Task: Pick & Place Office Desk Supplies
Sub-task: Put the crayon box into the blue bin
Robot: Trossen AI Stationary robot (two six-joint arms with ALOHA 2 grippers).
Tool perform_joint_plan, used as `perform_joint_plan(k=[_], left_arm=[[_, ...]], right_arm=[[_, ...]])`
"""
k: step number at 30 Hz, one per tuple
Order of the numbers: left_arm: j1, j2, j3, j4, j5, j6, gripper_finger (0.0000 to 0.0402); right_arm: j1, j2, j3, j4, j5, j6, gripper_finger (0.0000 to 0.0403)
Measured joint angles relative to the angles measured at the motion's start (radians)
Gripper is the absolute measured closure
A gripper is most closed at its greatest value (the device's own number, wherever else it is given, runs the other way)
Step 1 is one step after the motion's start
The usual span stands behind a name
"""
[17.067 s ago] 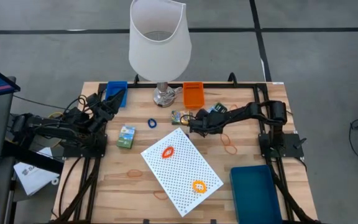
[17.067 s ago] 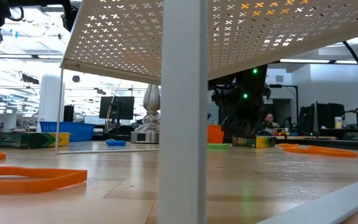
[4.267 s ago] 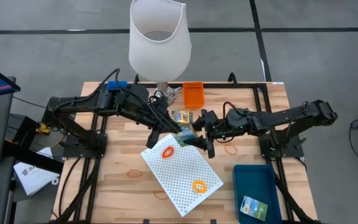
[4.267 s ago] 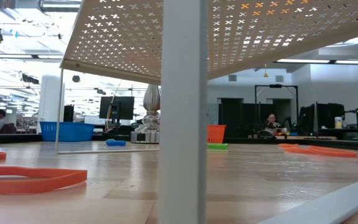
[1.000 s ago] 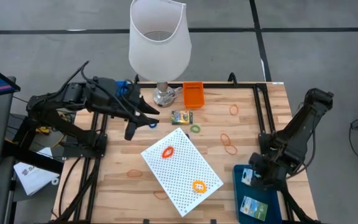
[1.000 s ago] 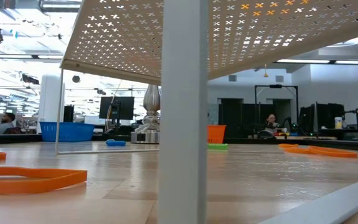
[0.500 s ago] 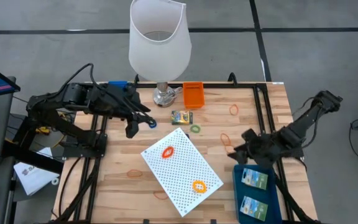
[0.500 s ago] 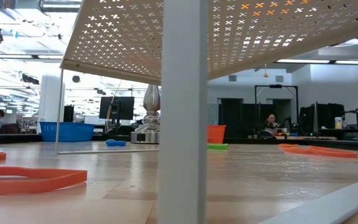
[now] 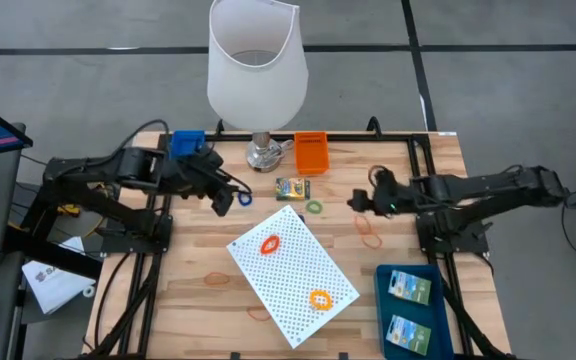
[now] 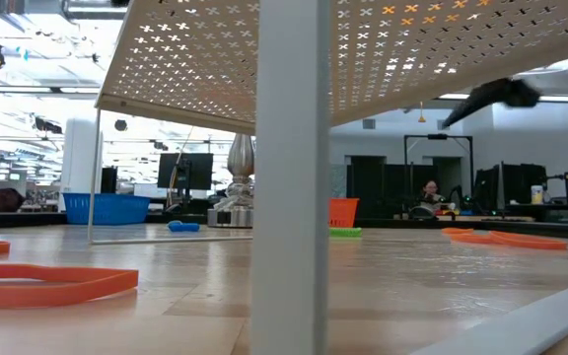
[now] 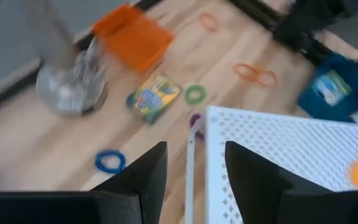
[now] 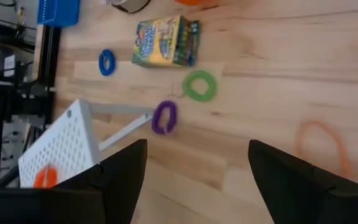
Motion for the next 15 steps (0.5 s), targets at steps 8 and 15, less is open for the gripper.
perform_joint_plan(k=[8,15], left_arm=[[0.036,-0.200,-0.360,0.409,-0.004,-0.189,0.0260],[0.035,-0.283,-0.475,0.510,-0.003,-0.250,0.0274]], right_arm=[[-0.245,0.192,-0.040,0.308,-0.280,-0.174,0.0127],[-0.341,0.393,-0.009,0.487,-0.425,-0.228,0.0127]])
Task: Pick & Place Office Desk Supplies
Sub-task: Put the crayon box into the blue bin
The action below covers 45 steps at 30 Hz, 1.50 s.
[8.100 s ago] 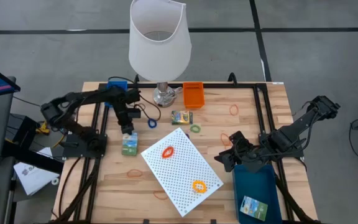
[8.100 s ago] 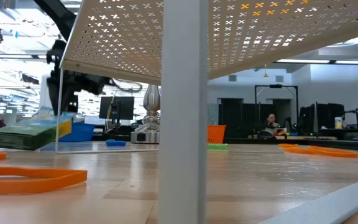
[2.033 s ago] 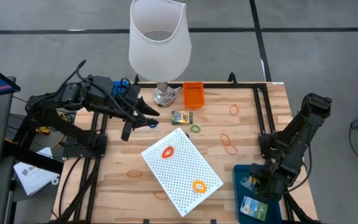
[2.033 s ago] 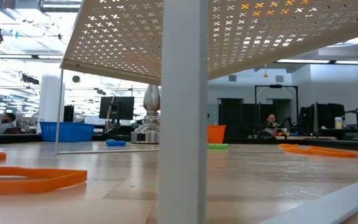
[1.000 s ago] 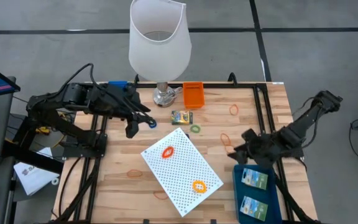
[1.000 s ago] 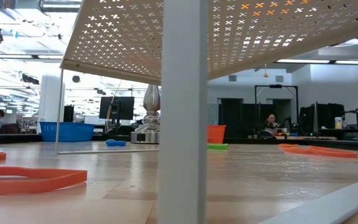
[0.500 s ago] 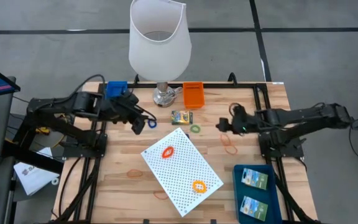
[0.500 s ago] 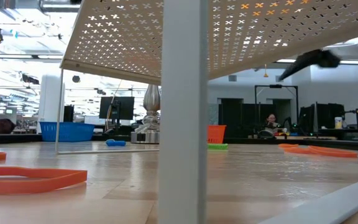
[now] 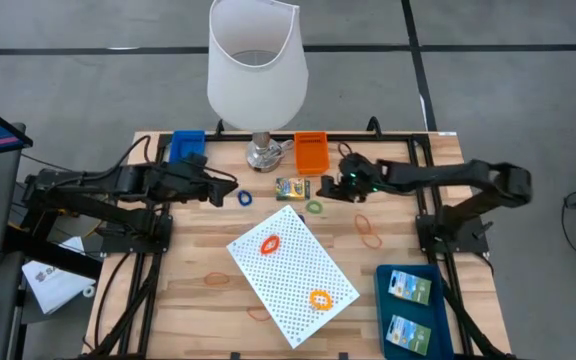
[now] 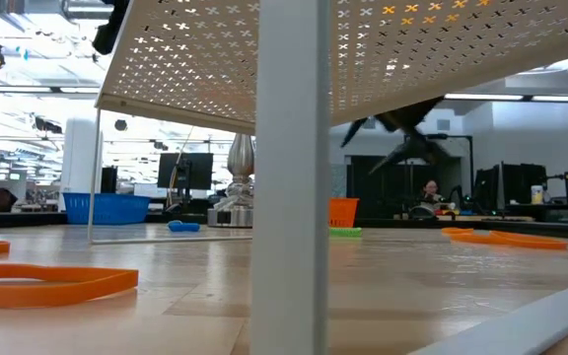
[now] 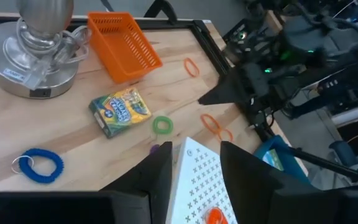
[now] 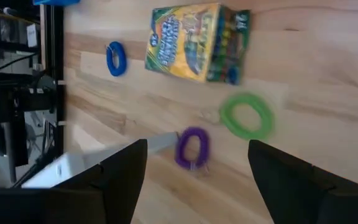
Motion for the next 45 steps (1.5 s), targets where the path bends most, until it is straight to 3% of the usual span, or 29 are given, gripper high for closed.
perform_joint_plan(k=[8,18,27,45], left_arm=[[-0.002,-0.003,-0.007,0.058,0.025,0.003,0.0281],[-0.005,-0.006,-0.008,0.095,0.050,0.004,0.0282],[-0.005,-0.006,-0.008,0.137,0.077,0.004,0.0282],[-0.005,-0.006,-0.008,0.174,0.088,0.028,0.0284]], right_arm=[[-0.063,0.239,0.202,-0.056,-0.055,-0.136,0.0146],[-0.085,0.413,0.343,-0.087,-0.085,-0.181,0.0237],[-0.088,0.454,0.355,-0.087,-0.094,-0.200,0.0286],[-0.107,0.454,0.355,-0.116,-0.080,-0.232,0.0289]])
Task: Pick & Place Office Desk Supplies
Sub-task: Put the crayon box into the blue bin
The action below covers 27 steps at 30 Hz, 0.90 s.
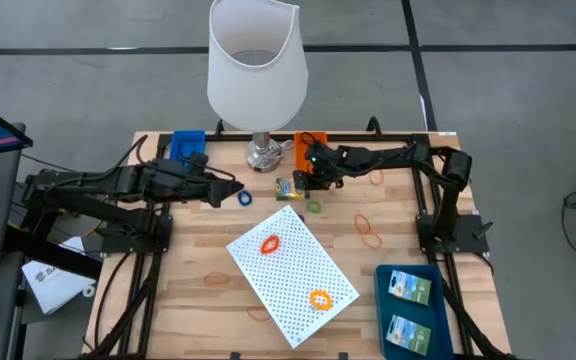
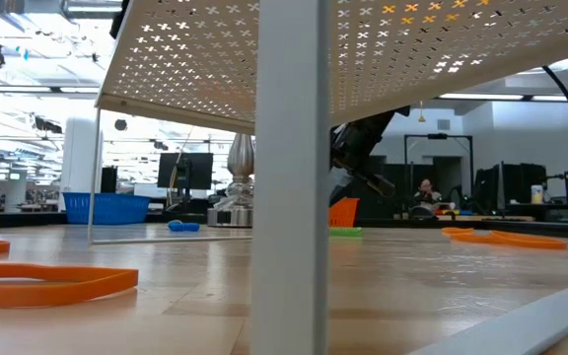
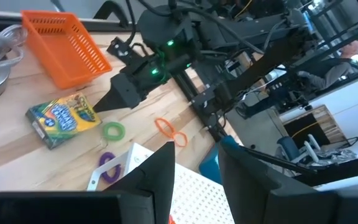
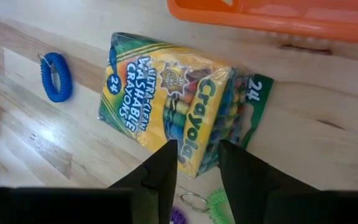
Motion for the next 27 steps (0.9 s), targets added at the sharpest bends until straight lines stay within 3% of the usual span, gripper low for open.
perform_joint_plan(k=[19,24,27], left_arm=[[0.000,0.000,0.000,0.117,0.044,0.037,0.0284],[0.000,0.000,0.000,0.139,0.048,0.056,0.0284],[0.000,0.000,0.000,0.139,0.050,0.057,0.0284]], right_arm=[[-0.022,0.001,0.000,-0.009,-0.036,-0.016,0.0289],[-0.011,0.070,0.003,0.033,-0.141,0.008,0.0289],[-0.005,0.080,0.015,0.045,-0.142,0.008,0.0289]])
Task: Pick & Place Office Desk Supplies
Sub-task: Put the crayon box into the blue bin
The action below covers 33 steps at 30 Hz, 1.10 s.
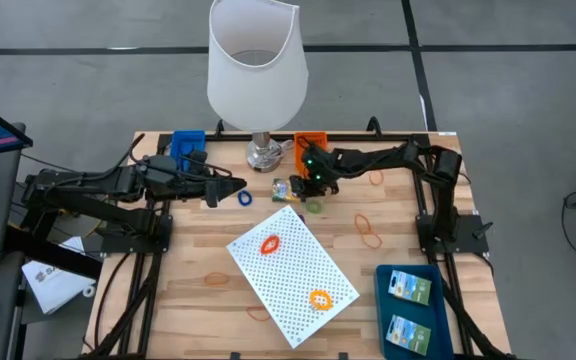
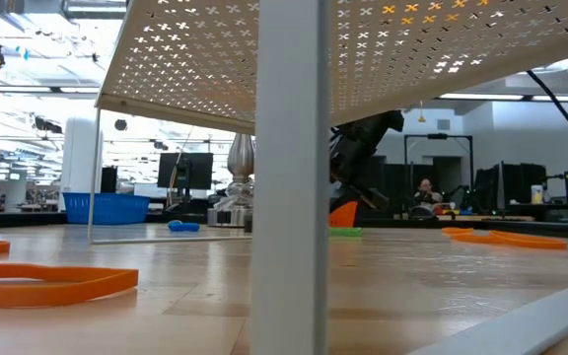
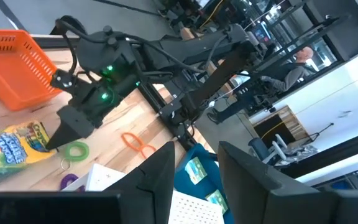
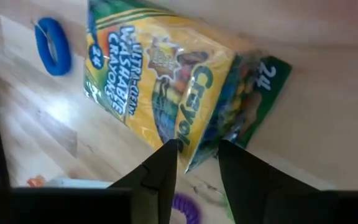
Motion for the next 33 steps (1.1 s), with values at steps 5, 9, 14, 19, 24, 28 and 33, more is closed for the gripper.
perform_joint_plan(k=[5,9,14,19,24,28,33], left_arm=[[-0.002,0.000,0.000,0.012,0.011,0.001,0.0284],[-0.002,0.000,0.000,0.012,0.018,0.001,0.0284],[-0.002,0.000,0.000,0.012,0.018,0.001,0.0284],[-0.002,0.000,0.000,0.018,0.018,0.001,0.0284],[-0.002,0.000,0.000,0.040,0.018,0.001,0.0284],[-0.002,0.000,0.000,0.042,0.018,0.001,0.0284],[-0.002,0.000,0.000,0.046,0.018,0.006,0.0284]], right_arm=[[-0.008,-0.003,0.005,-0.011,0.032,0.002,0.0291],[-0.009,-0.003,0.005,-0.012,0.034,0.002,0.0316],[0.007,-0.004,0.005,-0.006,0.039,-0.024,0.0390],[0.012,-0.004,0.005,-0.009,0.036,-0.036,0.0397],[0.014,-0.059,0.003,-0.017,0.061,-0.052,0.0401],[0.008,-0.148,0.003,-0.029,0.123,-0.063,0.0402],[-0.002,-0.246,0.005,-0.127,0.160,-0.092,0.0402]])
